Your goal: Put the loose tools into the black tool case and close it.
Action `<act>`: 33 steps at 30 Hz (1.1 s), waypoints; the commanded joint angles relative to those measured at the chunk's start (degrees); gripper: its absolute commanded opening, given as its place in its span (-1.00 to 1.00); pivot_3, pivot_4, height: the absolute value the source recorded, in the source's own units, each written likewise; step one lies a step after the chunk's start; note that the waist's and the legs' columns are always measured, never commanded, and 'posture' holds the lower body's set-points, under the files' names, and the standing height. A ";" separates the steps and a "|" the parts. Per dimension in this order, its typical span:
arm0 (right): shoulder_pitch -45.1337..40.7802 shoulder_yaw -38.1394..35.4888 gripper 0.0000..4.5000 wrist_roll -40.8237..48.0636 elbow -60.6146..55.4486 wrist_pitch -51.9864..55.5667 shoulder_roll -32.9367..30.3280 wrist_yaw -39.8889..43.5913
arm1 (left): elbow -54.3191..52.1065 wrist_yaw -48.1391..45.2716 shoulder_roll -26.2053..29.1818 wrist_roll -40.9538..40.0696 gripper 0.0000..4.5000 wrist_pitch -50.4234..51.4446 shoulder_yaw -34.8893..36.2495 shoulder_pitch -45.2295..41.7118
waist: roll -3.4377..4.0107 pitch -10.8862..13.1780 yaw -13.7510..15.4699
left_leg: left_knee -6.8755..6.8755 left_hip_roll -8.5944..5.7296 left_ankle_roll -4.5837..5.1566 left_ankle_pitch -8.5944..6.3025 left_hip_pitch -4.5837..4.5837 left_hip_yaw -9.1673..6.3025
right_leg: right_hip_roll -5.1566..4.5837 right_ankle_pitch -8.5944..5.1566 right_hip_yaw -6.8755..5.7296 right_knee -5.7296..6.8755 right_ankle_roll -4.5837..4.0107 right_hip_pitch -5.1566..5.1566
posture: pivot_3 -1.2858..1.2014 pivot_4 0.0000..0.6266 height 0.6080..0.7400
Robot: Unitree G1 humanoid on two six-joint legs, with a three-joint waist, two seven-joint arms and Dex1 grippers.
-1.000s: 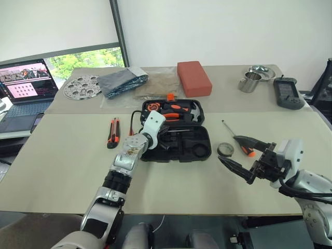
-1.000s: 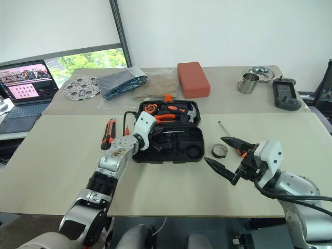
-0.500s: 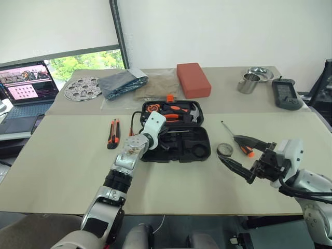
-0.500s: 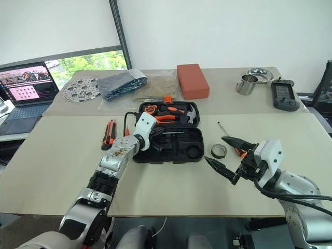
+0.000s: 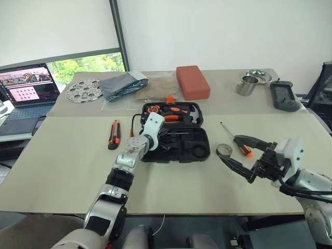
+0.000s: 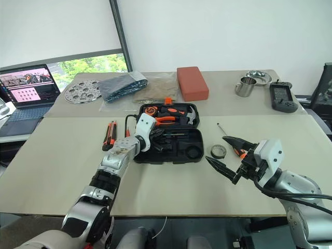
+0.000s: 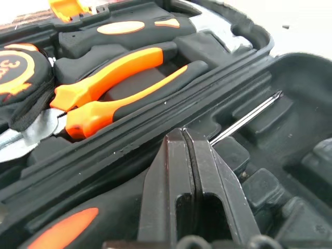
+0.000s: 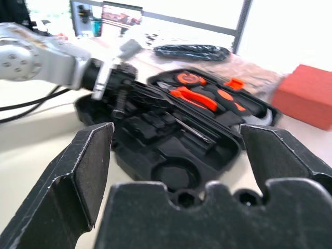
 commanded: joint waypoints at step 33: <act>-32.05 12.81 -0.09 -18.66 40.31 25.56 -5.02 -7.76 | -35.10 -46.35 37.31 -30.70 1.00 18.73 4.59 0.93 | 0.25 0.53 -0.99 | -0.29 0.04 -0.18 0.12 -0.50 0.09 | 0.16 0.00 -0.02 -0.48 0.00 -0.43 | 0.03 -0.52 1.00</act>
